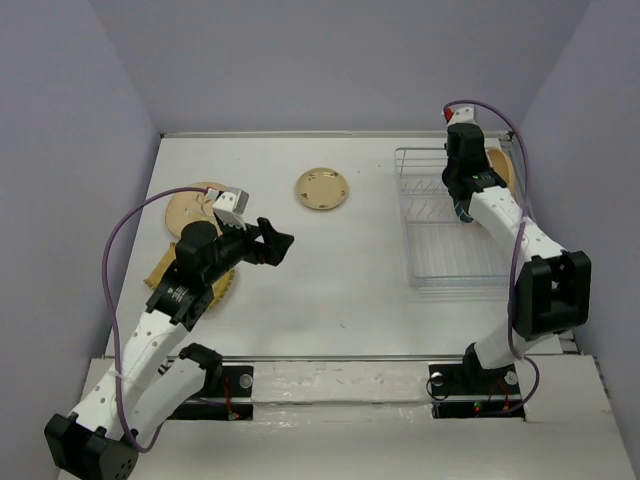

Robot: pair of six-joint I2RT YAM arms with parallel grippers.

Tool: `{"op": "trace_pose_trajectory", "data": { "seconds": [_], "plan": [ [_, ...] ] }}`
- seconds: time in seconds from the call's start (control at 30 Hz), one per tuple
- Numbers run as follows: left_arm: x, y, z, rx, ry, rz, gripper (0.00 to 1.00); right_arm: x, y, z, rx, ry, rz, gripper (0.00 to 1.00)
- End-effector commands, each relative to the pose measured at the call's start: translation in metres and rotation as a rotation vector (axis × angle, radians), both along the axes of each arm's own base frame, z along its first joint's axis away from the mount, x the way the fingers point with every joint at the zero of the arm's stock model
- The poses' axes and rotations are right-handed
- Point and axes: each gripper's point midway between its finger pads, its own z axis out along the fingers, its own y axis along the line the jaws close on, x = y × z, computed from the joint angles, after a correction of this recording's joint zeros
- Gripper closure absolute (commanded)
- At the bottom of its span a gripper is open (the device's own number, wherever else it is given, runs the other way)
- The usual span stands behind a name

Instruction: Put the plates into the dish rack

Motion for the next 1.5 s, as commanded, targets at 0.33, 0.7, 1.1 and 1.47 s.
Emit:
{"op": "trace_pose_trajectory", "data": {
  "seconds": [0.33,0.7,1.1,1.47],
  "plan": [
    [0.007,0.003,0.001,0.011,-0.016,0.012,0.01,0.021,0.006,-0.034,0.097,0.002,-0.004,0.61],
    [0.024,-0.008,0.005,-0.107,0.077,0.063,0.01,0.007,0.039,0.019,0.379,-0.136,0.102,0.39],
    [0.106,-0.026,-0.05,-0.214,0.203,0.353,0.07,-0.081,0.162,0.054,0.977,-0.259,0.591,0.35],
    [0.231,-0.042,-0.117,-0.014,0.256,0.584,0.17,-0.148,0.204,0.023,1.202,-0.18,0.755,0.35]
  ]
}}
